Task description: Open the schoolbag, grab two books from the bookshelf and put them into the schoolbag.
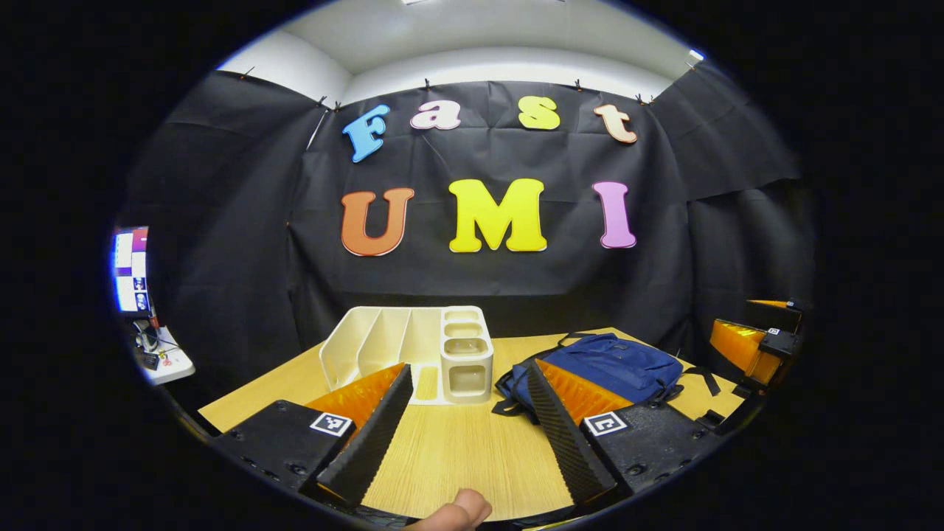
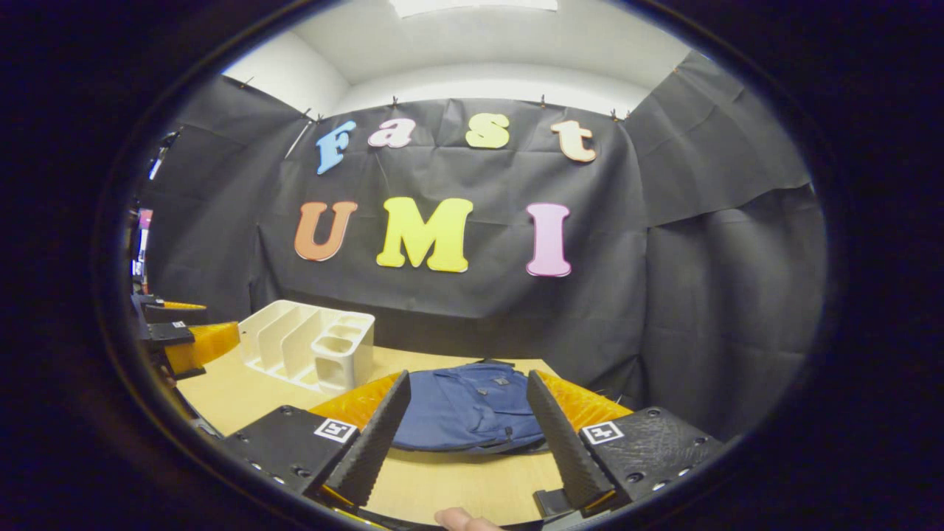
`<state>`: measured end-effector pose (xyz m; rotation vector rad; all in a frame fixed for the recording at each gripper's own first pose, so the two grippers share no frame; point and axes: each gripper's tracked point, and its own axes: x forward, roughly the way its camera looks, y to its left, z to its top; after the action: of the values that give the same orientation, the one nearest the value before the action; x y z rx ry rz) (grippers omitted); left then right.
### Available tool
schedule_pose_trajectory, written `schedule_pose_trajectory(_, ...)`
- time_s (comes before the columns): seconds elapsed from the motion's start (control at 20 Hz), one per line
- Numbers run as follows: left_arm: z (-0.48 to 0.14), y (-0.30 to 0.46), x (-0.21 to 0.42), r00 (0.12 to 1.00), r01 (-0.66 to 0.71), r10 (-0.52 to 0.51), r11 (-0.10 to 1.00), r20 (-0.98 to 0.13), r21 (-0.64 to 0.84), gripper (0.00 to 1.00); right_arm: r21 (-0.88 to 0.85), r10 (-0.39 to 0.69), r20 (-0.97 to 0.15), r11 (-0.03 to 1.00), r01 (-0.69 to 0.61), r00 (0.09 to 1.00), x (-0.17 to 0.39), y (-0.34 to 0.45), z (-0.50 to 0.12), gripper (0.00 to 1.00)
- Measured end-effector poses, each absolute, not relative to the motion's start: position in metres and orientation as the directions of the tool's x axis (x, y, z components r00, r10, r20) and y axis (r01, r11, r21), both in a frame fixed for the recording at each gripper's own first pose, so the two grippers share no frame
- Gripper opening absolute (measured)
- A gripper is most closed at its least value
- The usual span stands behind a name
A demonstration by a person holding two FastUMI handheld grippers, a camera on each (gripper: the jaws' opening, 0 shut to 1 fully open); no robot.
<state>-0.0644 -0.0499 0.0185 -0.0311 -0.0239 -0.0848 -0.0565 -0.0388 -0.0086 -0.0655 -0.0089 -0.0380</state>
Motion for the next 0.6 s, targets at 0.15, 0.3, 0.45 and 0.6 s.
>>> schedule_pose_trajectory(0.15, 0.011, -0.052, -0.061, 0.995, 0.097, -0.097, 0.994, -0.001, -0.059, 0.98, -0.055, -0.046, 0.023, 0.997, 0.048, 0.999, -0.064, -0.044, -0.006, 0.98)
schedule_pose_trajectory(0.3, 0.011, -0.047, -0.059, 0.996, 0.094, -0.094, 0.993, -0.001, -0.074, 0.98, -0.057, -0.059, 0.039, 0.997, 0.061, 0.998, -0.064, -0.049, -0.003, 0.98)
schedule_pose_trajectory(0.45, 0.005, -0.048, -0.056, 0.994, 0.102, -0.104, 0.99, -0.015, -0.093, 0.98, -0.056, -0.059, 0.029, 0.997, 0.061, 0.998, -0.062, -0.048, -0.006, 0.98)
schedule_pose_trajectory(0.6, 0.004, -0.044, -0.055, 0.996, 0.086, -0.088, 0.993, -0.018, -0.075, 0.98, -0.069, -0.048, 0.024, 0.996, 0.049, 0.999, -0.061, -0.043, -0.008, 0.95)
